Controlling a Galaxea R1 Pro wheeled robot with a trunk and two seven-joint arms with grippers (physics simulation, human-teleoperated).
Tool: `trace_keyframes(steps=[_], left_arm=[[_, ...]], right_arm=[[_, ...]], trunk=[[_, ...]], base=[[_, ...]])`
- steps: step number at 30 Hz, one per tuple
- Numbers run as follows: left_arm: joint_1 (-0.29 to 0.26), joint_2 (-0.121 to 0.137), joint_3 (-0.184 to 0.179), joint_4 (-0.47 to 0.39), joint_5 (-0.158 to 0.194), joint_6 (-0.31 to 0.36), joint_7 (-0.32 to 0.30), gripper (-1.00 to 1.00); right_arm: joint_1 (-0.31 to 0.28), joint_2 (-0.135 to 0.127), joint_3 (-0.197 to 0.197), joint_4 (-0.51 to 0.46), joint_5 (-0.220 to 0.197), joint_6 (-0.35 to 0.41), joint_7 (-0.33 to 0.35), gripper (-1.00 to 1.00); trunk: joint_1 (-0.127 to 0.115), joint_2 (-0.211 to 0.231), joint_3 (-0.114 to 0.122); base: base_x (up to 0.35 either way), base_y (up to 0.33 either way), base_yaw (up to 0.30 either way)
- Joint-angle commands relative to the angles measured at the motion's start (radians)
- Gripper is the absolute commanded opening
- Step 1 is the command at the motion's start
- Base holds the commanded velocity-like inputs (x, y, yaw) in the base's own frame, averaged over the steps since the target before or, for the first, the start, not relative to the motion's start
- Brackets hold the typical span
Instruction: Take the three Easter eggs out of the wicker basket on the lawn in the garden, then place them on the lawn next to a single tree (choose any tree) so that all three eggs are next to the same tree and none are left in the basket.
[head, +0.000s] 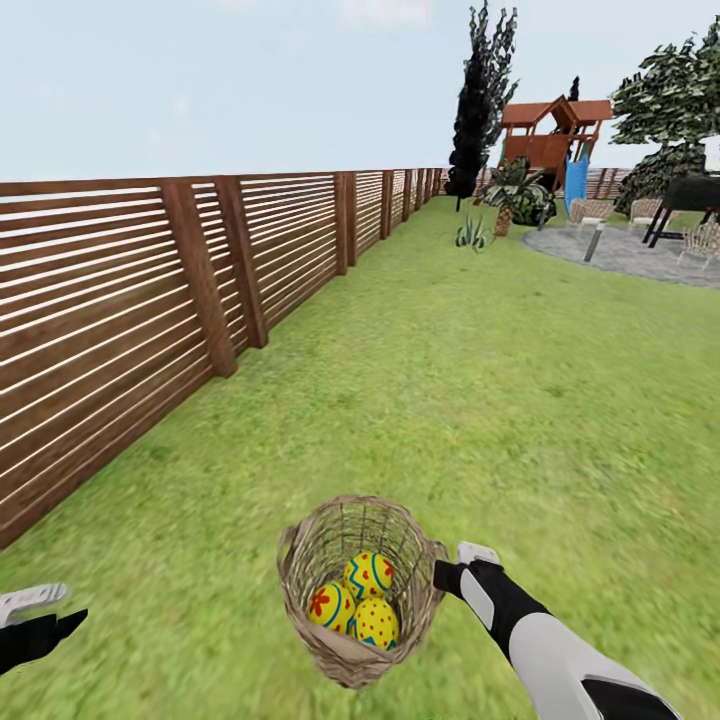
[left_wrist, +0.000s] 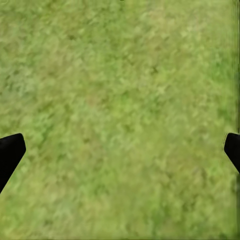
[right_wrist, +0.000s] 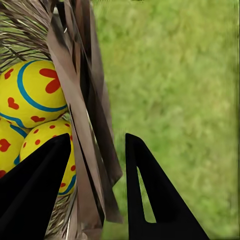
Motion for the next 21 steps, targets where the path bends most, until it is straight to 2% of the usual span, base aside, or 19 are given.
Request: trace_keyframes(steps=[1, 6, 10, 21], left_arm=[[0.0, 0.0, 0.002, -0.001, 0.004, 0.007, -0.003, 1.0], [0.0, -0.001, 0.002, -0.002, 0.004, 0.006, -0.002, 1.0], [0.0, -0.001, 0.002, -0.002, 0.004, 0.006, -0.003, 1.0], [0.0, -0.001, 0.002, -0.002, 0.004, 0.005, -0.002, 1.0]], right_arm=[[-0.001, 0.0, -0.002, -0.002, -0.016, 0.004, -0.005, -1.0], [-0.001, 0.001, -0.002, -0.002, -0.016, 0.004, -0.005, -1.0], [-0.001, 0.003, -0.001, -0.001, -0.015, 0.004, -0.005, -1.0], [0.001, 0.006, 0.001, 0.0, -0.015, 0.004, -0.004, -1.0]], trunk=[[0.0, -0.002, -0.002], [0.0, -0.002, -0.002], [0.0, -0.002, -0.002], [0.0, -0.002, -0.002]], base=[[0.0, 0.0, -0.269], [0.0, 0.0, -0.258], [0.094, 0.0, -0.086], [0.312, 0.0, -0.006]])
